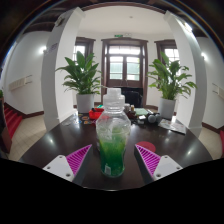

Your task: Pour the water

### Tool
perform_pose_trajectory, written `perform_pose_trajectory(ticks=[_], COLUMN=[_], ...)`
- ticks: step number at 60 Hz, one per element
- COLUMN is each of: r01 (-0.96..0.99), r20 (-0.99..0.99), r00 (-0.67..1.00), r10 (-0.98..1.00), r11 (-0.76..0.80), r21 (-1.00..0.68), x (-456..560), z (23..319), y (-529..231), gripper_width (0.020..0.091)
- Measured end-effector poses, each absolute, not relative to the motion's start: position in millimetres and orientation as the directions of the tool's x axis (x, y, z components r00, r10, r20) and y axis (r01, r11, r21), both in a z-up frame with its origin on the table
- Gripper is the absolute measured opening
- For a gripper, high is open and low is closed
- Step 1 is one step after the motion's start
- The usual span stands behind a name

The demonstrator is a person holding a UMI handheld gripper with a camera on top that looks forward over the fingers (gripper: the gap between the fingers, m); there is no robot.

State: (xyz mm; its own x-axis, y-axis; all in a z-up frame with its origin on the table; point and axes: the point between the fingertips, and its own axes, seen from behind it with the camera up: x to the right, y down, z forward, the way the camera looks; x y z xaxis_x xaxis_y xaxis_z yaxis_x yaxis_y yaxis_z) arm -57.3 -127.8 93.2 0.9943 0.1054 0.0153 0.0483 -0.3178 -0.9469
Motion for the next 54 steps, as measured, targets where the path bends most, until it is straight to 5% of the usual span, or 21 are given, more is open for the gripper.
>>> perform_pose_trajectory(ticks=[12,19,24,28,29,30,45,54], r01=[0.037,0.023,0.034,0.046,0.052,0.062,0.099,0.305], r20=[0.017,0.010,0.022,0.038,0.045,0.055,0.092,0.299], r00=[0.997,0.998,0.997,0.997,0.997,0.997,0.994,0.952], r10=[0.080,0.062,0.071,0.061,0.059,0.061,0.055,0.069], r11=[-0.252,-0.210,-0.173,-0.142,-0.129,-0.118,-0.137,-0.121], r21=[-0.967,-0.978,-0.984,-0.989,-0.990,-0.991,-0.986,-0.945], x=[-63,-61,-64,-63,-63,-64,-65,-33], z=[93,89,91,93,94,95,96,118], y=[-85,-73,-70,-70,-71,-71,-69,-69], gripper_width=[0.0779,0.0569,0.0502,0.0379,0.0405,0.0329,0.0315,0.0313])
